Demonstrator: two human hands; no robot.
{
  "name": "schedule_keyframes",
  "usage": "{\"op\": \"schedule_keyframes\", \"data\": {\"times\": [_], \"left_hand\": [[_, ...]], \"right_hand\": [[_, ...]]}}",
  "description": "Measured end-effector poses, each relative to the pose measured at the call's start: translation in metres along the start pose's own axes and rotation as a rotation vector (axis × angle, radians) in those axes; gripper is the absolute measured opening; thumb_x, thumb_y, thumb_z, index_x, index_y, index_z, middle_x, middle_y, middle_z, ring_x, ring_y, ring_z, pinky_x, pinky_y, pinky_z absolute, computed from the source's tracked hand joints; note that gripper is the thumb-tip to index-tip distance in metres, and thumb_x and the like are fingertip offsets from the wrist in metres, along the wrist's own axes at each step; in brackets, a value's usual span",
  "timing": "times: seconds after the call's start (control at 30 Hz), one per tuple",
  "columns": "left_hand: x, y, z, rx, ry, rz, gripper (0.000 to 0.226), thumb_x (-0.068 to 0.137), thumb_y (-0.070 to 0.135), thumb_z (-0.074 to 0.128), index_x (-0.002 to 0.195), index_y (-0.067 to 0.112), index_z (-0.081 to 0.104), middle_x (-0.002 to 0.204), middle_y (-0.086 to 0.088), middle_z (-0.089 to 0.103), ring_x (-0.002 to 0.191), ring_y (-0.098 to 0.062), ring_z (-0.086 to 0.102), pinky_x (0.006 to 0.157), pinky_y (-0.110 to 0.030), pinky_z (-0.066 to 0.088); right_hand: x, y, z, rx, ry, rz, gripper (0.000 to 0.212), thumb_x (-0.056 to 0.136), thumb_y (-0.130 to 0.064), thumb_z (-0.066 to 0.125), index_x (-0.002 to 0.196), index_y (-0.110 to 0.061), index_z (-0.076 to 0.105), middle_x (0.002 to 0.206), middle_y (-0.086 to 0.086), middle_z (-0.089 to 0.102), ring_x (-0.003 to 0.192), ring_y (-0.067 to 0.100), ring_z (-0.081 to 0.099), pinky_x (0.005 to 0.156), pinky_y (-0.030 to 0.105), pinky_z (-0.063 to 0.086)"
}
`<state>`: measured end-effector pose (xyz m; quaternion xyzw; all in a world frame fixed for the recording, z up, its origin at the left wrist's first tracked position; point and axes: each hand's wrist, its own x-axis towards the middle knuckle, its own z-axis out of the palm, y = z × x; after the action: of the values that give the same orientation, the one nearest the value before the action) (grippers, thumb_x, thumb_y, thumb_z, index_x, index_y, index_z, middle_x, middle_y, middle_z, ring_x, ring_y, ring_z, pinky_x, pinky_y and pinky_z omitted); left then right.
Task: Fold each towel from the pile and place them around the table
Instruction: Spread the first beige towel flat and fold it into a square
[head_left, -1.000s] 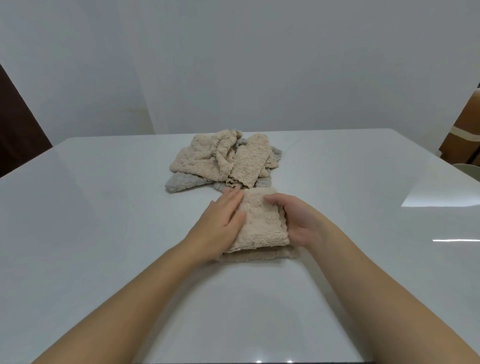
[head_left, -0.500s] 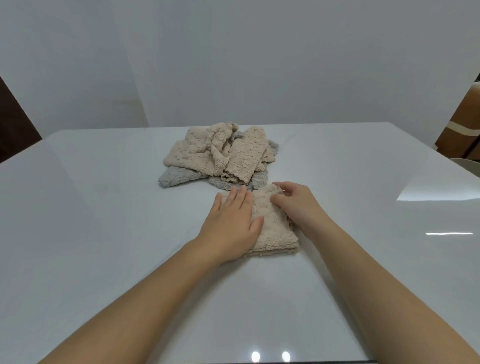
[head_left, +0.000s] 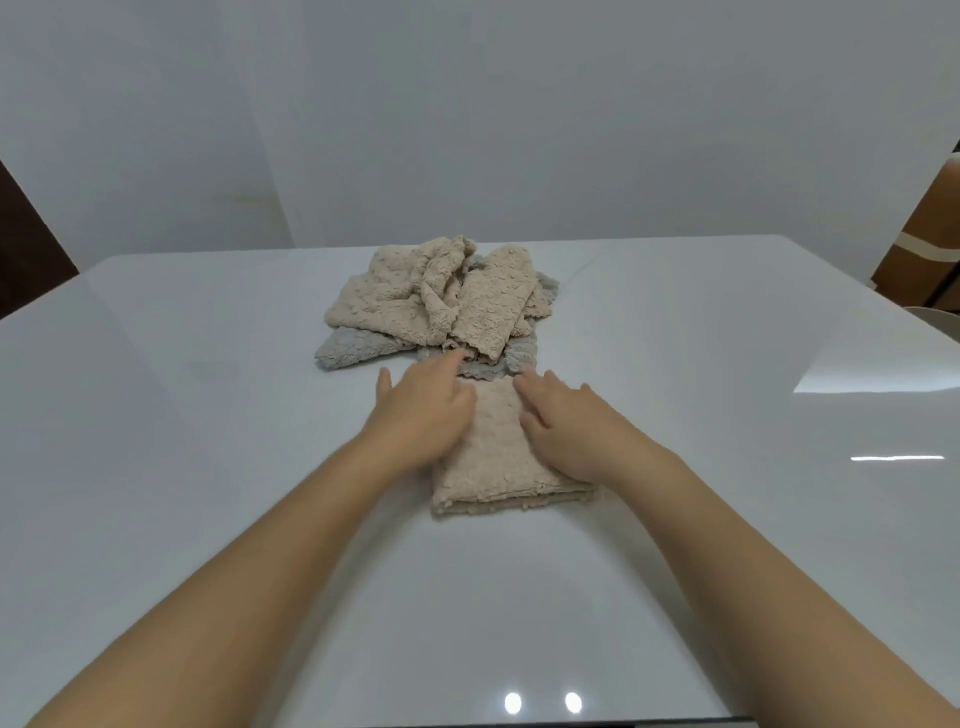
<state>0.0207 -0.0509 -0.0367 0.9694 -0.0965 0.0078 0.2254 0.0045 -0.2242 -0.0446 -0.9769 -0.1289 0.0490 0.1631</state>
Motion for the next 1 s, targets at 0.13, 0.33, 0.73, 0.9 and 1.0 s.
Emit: {"op": "schedule_keyframes", "data": {"times": [0.13, 0.33, 0.73, 0.9, 1.0], "left_hand": [[-0.004, -0.023, -0.012, -0.277, 0.010, -0.068, 0.032, 0.093, 0.020, 0.051, 0.124, 0.027, 0.058, 0.103, 0.008, 0.065, 0.094, -0.011, 0.061, 0.078, -0.016, 0.046], [-0.036, -0.038, -0.017, -0.484, -0.033, -0.105, 0.015, 0.088, 0.013, 0.063, 0.097, 0.023, 0.068, 0.078, 0.006, 0.067, 0.069, -0.011, 0.063, 0.063, -0.021, 0.047], [-0.027, -0.035, -0.027, -0.802, -0.416, -0.290, 0.017, 0.091, 0.010, 0.063, 0.108, 0.011, 0.063, 0.060, -0.003, 0.053, 0.042, -0.009, 0.045, 0.035, -0.018, 0.030], [-0.016, -0.030, -0.033, -0.688, -0.614, -0.284, 0.017, 0.093, 0.018, 0.062, 0.078, 0.015, 0.054, 0.057, 0.000, 0.043, 0.038, -0.007, 0.031, 0.035, -0.018, 0.023], [-0.012, -0.027, -0.035, -0.606, -0.607, -0.234, 0.018, 0.091, 0.021, 0.065, 0.082, 0.017, 0.050, 0.053, 0.004, 0.043, 0.039, -0.009, 0.028, 0.038, -0.019, 0.024]], "right_hand": [[-0.001, -0.001, -0.009, -0.127, 0.022, -0.044, 0.044, 0.103, -0.017, 0.029, 0.147, -0.023, 0.035, 0.154, -0.005, 0.033, 0.146, 0.020, 0.024, 0.117, 0.050, 0.016], [0.002, -0.024, 0.005, -0.130, 0.092, 0.025, 0.045, 0.103, -0.025, 0.027, 0.145, -0.011, 0.036, 0.154, 0.005, 0.031, 0.141, 0.025, 0.028, 0.116, 0.045, 0.023], [0.009, -0.017, 0.033, -0.088, 0.047, 0.185, 0.065, 0.102, -0.046, 0.014, 0.156, -0.012, -0.002, 0.164, 0.009, -0.006, 0.150, 0.026, -0.008, 0.121, 0.048, 0.000], [0.009, -0.016, 0.031, -0.065, 0.039, 0.176, 0.066, 0.103, -0.047, 0.016, 0.156, -0.012, -0.002, 0.164, 0.008, -0.005, 0.151, 0.025, -0.006, 0.121, 0.047, 0.000], [0.008, -0.015, 0.030, -0.066, 0.034, 0.174, 0.066, 0.102, -0.047, 0.016, 0.156, -0.012, -0.002, 0.164, 0.008, -0.005, 0.151, 0.024, -0.006, 0.121, 0.047, 0.000]]}}
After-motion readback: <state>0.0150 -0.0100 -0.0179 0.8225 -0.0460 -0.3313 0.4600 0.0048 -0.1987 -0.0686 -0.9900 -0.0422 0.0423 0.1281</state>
